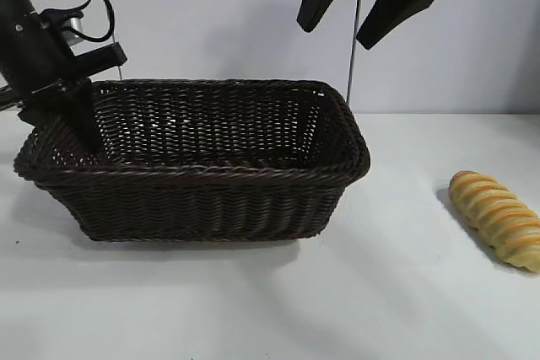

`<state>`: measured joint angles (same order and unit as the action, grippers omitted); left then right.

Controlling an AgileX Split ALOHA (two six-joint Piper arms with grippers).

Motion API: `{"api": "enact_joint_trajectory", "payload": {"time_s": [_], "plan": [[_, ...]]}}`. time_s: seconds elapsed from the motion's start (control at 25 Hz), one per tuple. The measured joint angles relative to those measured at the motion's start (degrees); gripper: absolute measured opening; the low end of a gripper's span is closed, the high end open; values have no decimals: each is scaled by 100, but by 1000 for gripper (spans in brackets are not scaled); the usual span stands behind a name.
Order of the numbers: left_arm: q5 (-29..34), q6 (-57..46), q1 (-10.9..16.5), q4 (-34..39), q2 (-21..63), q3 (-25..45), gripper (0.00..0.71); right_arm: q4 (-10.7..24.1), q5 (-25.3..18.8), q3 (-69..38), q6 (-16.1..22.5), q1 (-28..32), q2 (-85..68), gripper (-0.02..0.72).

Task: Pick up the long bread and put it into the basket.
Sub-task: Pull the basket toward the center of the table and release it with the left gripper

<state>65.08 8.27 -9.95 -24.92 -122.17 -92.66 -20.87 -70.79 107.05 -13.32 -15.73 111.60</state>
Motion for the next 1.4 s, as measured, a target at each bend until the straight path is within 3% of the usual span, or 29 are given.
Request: {"api": "enact_joint_trajectory", "payload": {"time_s": [0.84,0.96,1.16,1.24,1.4], "plan": [[-387,23,0,-60,-282,-28,104,0,5,0,0,0,0,580],[-382,23,0,-146,-282,-40,199,0,5,0,0,0,0,580],[-377,23,0,-209,-282,-40,515,0,5,0,6,0,0,580],[-324,23,0,-129,-276,-51,571,0,5,0,21,0,0,580],[-73,23,40,-31,-194,-145,600,0,5,0,21,0,0,580]]}}
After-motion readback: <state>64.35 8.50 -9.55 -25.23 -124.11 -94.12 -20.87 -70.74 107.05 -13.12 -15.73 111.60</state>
